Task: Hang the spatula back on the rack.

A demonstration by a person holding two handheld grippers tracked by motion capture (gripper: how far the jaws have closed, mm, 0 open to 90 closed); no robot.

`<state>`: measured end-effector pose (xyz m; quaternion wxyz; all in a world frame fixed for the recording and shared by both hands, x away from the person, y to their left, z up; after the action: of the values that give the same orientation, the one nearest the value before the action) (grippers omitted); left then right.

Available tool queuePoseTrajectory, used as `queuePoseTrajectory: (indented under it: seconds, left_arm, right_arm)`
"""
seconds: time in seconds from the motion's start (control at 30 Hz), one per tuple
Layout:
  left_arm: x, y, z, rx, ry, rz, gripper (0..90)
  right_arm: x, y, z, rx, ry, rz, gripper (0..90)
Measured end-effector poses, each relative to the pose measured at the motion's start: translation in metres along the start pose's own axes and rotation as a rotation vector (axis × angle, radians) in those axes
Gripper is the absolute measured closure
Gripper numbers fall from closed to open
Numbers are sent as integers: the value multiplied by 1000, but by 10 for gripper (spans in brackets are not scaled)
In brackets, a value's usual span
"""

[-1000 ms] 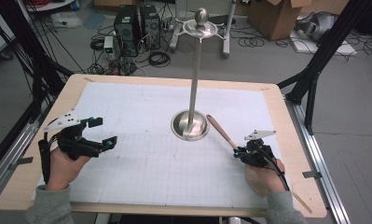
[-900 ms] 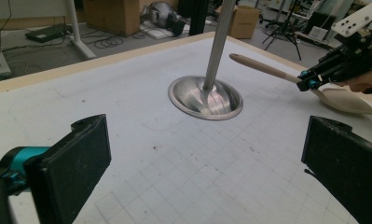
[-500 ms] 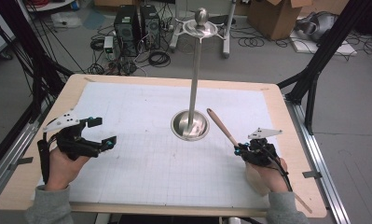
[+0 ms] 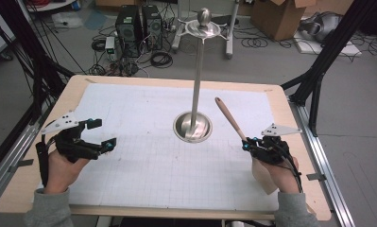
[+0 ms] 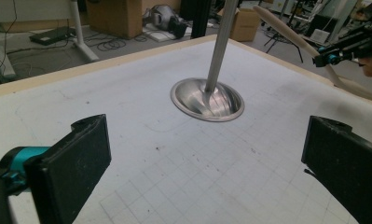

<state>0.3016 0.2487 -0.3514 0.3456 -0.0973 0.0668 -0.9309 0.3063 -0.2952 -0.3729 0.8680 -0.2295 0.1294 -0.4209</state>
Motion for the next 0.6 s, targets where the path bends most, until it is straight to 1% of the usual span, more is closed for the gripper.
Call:
queuePoseTrajectory:
  seconds: [0.07, 0.17, 0.27, 0.4, 0.53, 0.6]
  left_arm:
    - [0, -1, 0, 0, -2, 3, 17]
    - [-1, -2, 0, 1, -3, 5, 17]
    - [-1, -4, -1, 3, -5, 10, 18]
    - [-1, -5, -1, 4, -5, 13, 17]
    - [-2, -7, -1, 7, -6, 15, 17]
    - [-2, -8, -1, 8, -8, 16, 17]
  right_arm:
    - [0, -2, 4, 9, -4, 10, 787]
    - [0, -6, 10, 15, -19, 14, 788]
    - [-1, -10, 16, 19, -24, 14, 787]
    - [-3, -17, 25, 40, -40, 23, 787]
    - [-4, -23, 33, 62, -47, 30, 788]
    - [-5, -26, 37, 65, -46, 31, 787]
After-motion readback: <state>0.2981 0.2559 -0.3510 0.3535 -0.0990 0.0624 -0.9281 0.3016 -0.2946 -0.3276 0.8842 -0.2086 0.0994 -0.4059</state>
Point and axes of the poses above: each handheld gripper's, and its own axes: y roughly forward along the jaws, z roughly out of its top, x roughly to its right, the point moved 1 cm from there along y, roughly forward along the jaws, and after that the axes turned 6 degrees about x, right-handed, at the moved point
